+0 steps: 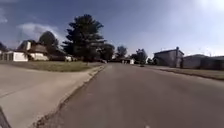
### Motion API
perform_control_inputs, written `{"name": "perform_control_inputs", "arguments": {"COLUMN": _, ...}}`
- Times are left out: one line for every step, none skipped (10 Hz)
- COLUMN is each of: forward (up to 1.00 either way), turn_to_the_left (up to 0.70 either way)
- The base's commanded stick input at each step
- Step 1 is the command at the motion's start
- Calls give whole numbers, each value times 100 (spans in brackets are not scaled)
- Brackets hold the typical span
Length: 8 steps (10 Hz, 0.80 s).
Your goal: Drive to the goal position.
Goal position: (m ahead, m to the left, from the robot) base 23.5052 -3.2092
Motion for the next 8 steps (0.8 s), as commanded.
{"name": "perform_control_inputs", "arguments": {"forward": 100, "turn_to_the_left": 40}}
{"name": "perform_control_inputs", "arguments": {"forward": 100, "turn_to_the_left": 40}}
{"name": "perform_control_inputs", "arguments": {"forward": 100, "turn_to_the_left": 40}}
{"name": "perform_control_inputs", "arguments": {"forward": 100, "turn_to_the_left": 8}}
{"name": "perform_control_inputs", "arguments": {"forward": 100, "turn_to_the_left": 0}}
{"name": "perform_control_inputs", "arguments": {"forward": 100, "turn_to_the_left": 0}}
{"name": "perform_control_inputs", "arguments": {"forward": 100, "turn_to_the_left": 0}}
{"name": "perform_control_inputs", "arguments": {"forward": 100, "turn_to_the_left": 0}}
